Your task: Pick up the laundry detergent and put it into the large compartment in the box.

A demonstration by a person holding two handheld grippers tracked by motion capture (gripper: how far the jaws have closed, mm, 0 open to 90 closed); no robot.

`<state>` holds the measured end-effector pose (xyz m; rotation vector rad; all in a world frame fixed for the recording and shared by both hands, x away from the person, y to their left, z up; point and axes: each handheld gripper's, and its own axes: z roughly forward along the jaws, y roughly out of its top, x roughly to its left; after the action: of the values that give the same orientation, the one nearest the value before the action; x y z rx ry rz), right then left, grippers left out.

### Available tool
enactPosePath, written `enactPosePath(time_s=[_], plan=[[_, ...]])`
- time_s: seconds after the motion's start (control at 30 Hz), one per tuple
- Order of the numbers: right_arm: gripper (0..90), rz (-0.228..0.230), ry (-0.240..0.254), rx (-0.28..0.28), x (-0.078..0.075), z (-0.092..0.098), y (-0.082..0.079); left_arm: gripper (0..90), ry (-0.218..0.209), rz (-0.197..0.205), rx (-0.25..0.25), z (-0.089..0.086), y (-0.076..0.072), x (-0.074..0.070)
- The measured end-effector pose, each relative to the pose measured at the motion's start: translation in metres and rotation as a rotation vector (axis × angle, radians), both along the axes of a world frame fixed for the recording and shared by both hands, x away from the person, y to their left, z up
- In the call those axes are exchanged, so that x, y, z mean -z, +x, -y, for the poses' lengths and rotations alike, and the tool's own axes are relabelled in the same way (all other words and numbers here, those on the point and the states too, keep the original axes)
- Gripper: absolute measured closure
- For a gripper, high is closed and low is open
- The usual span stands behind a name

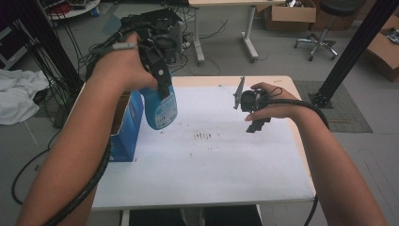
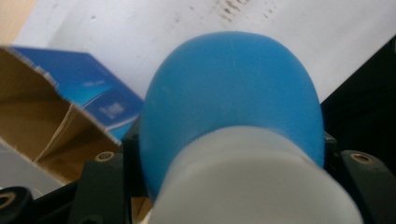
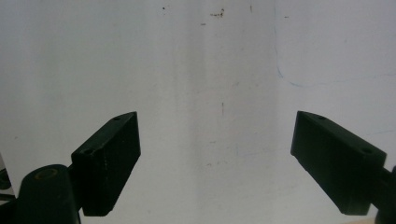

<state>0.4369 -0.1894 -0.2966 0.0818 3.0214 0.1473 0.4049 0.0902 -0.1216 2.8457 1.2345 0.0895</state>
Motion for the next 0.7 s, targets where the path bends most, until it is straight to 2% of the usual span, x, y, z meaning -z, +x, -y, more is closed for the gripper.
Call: enactPosePath(time_s=[0.17,0.3,0.57,0.7], plan=[[15.9,-0.003,-0.003,-0.007,0.001,-0.003,0.0,39.1,-0.011,0.003,-0.115,-0.017,0.004,-0.016],[15.9,-0.002,-0.004,-0.011,0.001,-0.005,0.001,39.1,-0.017,-0.008,-0.175,-0.031,0.006,-0.025],[15.9,-0.001,-0.004,-0.012,0.001,-0.007,0.001,39.1,-0.038,-0.002,-0.321,-0.06,0.009,-0.038],[15.9,-0.003,-0.006,-0.014,0.002,-0.007,0.001,39.1,-0.031,0.004,-0.389,-0.075,0.01,-0.041]])
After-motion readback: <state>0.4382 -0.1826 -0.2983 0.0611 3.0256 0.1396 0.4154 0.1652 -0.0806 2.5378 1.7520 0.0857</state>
